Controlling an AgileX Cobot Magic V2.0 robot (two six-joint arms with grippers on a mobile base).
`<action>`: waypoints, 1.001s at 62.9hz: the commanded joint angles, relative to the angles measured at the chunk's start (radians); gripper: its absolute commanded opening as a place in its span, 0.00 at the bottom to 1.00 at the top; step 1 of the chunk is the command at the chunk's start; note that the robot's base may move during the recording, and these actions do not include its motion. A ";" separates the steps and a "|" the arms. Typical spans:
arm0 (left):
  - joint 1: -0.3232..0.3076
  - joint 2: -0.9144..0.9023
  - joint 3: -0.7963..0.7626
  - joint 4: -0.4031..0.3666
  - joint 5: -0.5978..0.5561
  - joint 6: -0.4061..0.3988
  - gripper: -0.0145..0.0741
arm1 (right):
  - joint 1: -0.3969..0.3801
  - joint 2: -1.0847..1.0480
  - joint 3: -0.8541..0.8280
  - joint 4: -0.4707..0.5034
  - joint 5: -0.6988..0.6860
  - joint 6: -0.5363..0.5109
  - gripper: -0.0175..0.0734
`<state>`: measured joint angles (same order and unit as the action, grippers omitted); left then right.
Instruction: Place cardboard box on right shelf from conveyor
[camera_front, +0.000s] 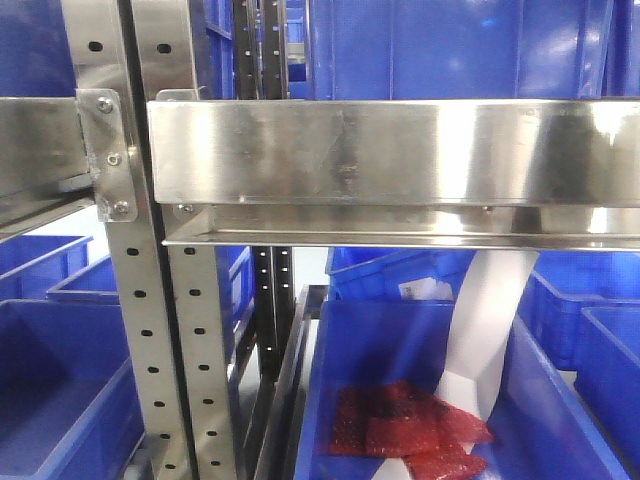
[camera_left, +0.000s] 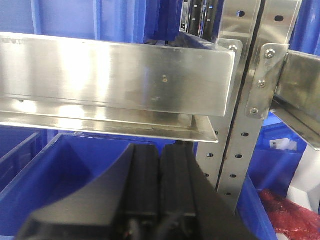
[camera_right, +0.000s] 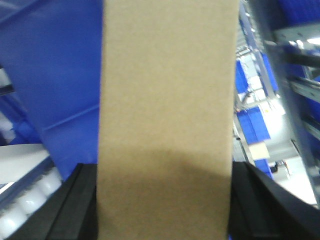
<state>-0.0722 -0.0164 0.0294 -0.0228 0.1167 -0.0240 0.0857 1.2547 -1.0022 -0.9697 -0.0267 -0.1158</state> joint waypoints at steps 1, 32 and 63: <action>-0.001 -0.008 0.010 0.001 -0.086 -0.005 0.03 | 0.019 -0.014 -0.036 -0.031 -0.068 -0.007 0.25; -0.001 -0.008 0.010 0.001 -0.086 -0.005 0.03 | 0.091 0.004 0.065 -0.168 0.008 -0.007 0.25; -0.001 -0.008 0.010 0.001 -0.086 -0.005 0.03 | 0.094 0.067 0.068 -0.203 0.008 -0.007 0.25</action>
<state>-0.0722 -0.0164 0.0294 -0.0228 0.1167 -0.0240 0.1763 1.3486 -0.9023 -1.1546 0.0264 -0.1178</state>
